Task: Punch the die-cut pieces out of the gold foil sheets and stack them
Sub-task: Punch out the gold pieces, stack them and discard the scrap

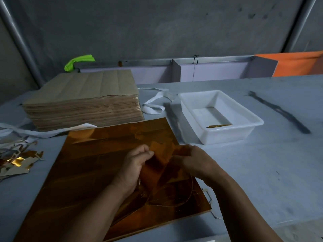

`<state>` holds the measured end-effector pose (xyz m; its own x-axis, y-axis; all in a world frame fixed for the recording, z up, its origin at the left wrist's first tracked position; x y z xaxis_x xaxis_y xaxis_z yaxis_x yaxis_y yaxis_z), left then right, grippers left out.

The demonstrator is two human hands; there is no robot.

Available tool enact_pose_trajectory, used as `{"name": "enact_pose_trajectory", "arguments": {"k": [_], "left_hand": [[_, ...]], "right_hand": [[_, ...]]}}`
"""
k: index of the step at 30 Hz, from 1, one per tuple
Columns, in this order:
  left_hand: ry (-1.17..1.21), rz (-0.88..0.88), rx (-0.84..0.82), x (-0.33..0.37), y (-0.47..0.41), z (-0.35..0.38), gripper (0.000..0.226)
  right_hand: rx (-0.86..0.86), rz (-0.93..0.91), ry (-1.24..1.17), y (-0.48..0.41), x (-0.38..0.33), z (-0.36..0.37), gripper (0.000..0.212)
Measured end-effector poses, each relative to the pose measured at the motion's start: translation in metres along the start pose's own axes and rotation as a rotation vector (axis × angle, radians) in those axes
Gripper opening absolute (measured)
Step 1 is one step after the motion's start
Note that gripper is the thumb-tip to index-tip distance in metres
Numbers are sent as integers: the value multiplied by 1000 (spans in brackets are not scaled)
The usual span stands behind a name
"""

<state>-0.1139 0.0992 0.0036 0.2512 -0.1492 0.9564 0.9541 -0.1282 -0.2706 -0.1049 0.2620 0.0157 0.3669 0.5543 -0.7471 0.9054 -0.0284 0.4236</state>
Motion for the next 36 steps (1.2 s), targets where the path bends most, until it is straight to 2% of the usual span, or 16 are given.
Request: {"name": "enact_pose_trajectory", "arguments": {"k": [5,11,13,17,19,23,25,28,32,36], "left_hand": [[-147,17,-14,1,2,6,21],[-255,-2,46,0,4,-2,22],[-269,20,71,2,2,-2,18],[-281,45,53,-1,2,3,13],[-396,75,99,-1,5,-7,16],[-657,72,227,-1,8,-46,14],[-863,32,190,-9,11,-61,14],[-1107,37,85,-21,19,-66,31],[-1286,84,-9,-27,19,-53,33],[-1267,68,-24,-31,14,-57,32]], "right_hand": [[-74,-67,104,9,-9,10,13],[-169,-86,-147,30,-22,12,55],[-127,-96,-129,35,-28,12,67],[145,-83,211,28,-33,12,52],[186,-56,234,23,-32,12,39],[243,-32,155,19,-28,7,36],[270,-30,128,17,-28,5,37],[307,-16,93,15,-29,-1,35],[354,-28,-2,19,-32,-16,36],[367,-42,-194,21,-29,-31,31]]}}
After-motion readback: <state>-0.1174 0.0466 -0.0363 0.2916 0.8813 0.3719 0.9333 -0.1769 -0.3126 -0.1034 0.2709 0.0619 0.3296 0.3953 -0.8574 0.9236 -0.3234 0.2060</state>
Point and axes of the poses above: each hand's wrist, its own y-axis away from the middle knuckle, its own z-axis out of the palm, x = y × z, the point moved 9 cm from there along -y, towards the middle knuckle, and after that the axes turned 15 degrees about z, right-handed, at the moved point
